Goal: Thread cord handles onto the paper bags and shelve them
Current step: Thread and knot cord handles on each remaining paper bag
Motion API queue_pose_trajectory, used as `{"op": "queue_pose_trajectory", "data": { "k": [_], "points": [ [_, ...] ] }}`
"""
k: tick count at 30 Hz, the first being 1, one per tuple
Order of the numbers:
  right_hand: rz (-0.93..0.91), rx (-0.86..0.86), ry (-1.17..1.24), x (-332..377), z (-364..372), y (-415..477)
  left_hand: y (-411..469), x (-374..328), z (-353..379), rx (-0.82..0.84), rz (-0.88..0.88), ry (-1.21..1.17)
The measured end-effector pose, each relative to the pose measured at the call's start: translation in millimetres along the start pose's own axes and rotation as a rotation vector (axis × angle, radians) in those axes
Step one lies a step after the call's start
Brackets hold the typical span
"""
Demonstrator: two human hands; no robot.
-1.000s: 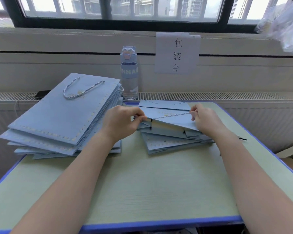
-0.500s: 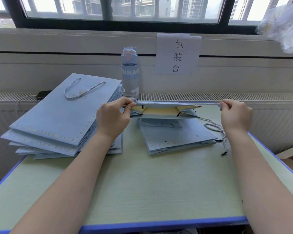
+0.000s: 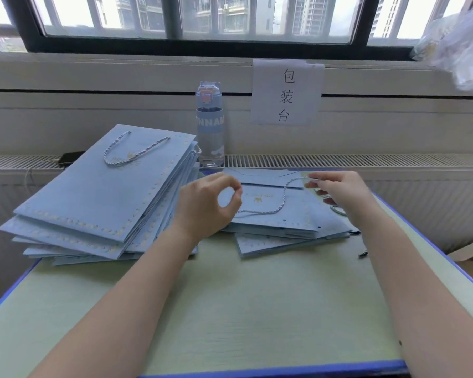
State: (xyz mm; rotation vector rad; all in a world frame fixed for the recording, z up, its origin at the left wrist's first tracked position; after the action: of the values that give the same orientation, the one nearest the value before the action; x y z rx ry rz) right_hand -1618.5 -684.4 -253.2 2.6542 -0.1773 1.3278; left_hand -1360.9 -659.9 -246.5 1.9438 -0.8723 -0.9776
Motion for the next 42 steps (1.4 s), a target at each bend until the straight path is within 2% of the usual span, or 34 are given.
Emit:
{"op": "queue_pose_trajectory", "data": {
  "k": [6,10,17,24,27,34,38,42],
  "points": [
    [-0.186,0.218,-0.005,21.8,24.8,-17.8,-20.1,-24.0,59.8,0.326,0.169,0.015],
    [-0.222,0.278,-0.038,26.0,33.5,-22.7,-24.2,-15.5,62.2,0.351,0.166,0.034],
    [-0.217,0.226,-0.176,26.6,35.6,-23.2,-20.1,-9.2,57.7,0.364,0.100,-0.077],
    [-0.281,0.241,-0.316,31.3,37.5,-25.6,-19.5,-13.3,54.5,0.299,0.105,-0.080],
    [-0.314,0.227,-0.336,34.3,37.0,-27.2,-19.0,-14.7,50.3,0.198,0.109,-0.044],
    [-0.310,0.177,-0.204,39.4,24.0,-28.7,-10.3,-16.8,35.0,-0.008,-0.061,-0.229],
    [-0.322,0.195,-0.213,42.0,19.9,-31.2,-11.4,-14.4,35.4,-0.035,-0.151,-0.211],
    [-0.350,0.257,-0.348,40.8,20.1,-33.7,-12.0,-12.4,37.0,-0.019,-0.230,-0.205]
  ]
}}
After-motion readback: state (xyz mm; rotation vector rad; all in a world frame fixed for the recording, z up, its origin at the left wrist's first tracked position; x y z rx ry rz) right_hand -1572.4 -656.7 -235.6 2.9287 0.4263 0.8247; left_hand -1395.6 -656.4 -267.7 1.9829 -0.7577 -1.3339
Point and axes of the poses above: each hand's wrist, its own y-axis towards the middle knuckle, its own z-axis out of the palm, x = y × z, the point moved 5 cm from there along y, towards the middle knuckle, and after that the axes turned 15 degrees about -y, right-handed, at the moved point
